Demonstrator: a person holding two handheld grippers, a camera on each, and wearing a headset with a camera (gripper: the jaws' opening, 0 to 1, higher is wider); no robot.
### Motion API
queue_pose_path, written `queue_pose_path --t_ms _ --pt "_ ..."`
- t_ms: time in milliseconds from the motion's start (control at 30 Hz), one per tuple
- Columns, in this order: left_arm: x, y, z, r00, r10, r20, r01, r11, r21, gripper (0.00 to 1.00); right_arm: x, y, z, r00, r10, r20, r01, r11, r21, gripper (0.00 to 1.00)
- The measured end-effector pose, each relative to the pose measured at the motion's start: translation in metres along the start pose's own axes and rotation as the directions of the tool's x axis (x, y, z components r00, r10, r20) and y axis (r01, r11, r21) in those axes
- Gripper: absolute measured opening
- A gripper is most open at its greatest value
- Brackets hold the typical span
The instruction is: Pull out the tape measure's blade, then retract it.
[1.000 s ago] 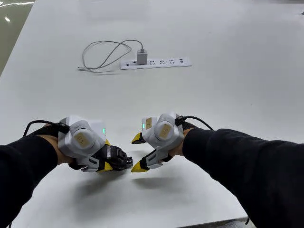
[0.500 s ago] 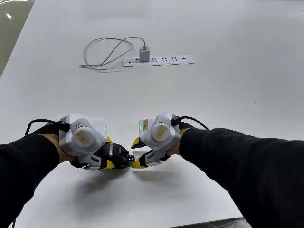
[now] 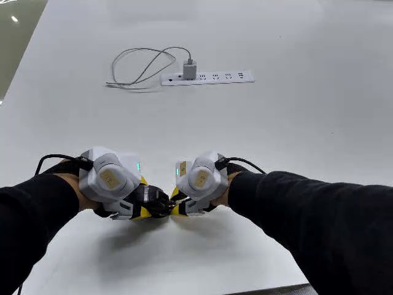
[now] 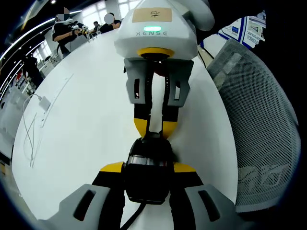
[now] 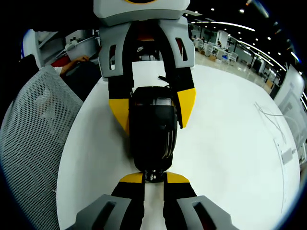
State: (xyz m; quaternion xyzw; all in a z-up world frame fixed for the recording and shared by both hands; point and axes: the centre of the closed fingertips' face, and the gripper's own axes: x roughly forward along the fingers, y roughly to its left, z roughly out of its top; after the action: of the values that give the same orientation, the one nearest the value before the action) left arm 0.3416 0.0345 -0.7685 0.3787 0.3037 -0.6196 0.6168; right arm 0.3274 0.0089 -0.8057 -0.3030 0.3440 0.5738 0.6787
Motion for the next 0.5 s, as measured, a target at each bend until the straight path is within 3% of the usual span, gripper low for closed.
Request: queue_pose_path --t_ms 100,267,500 --pt "0.0005 -0.0001 0.0000 1.0000 0.000 -0.001 0.000 1.000 0.001 0.30 0.0009 -0.0005 0.0000 0.9999 0.010 -0.011 -0.010 1.000 0.012 0.11" --pt "0.0002 -0.0002 -0.0004 1.0000 -0.001 -0.002 0.001 1.000 0.000 0.30 0.0010 0.0005 0.0005 0.9995 0.032 0.009 -0.031 0.998 -0.057 0.11" --pt "-0.0007 0.0005 -0.0013 1.0000 -0.003 0.001 0.003 1.000 -0.007 0.30 -0.0002 0.0004 -0.0004 0.9992 0.019 0.034 -0.018 0.999 -0.045 0.09"
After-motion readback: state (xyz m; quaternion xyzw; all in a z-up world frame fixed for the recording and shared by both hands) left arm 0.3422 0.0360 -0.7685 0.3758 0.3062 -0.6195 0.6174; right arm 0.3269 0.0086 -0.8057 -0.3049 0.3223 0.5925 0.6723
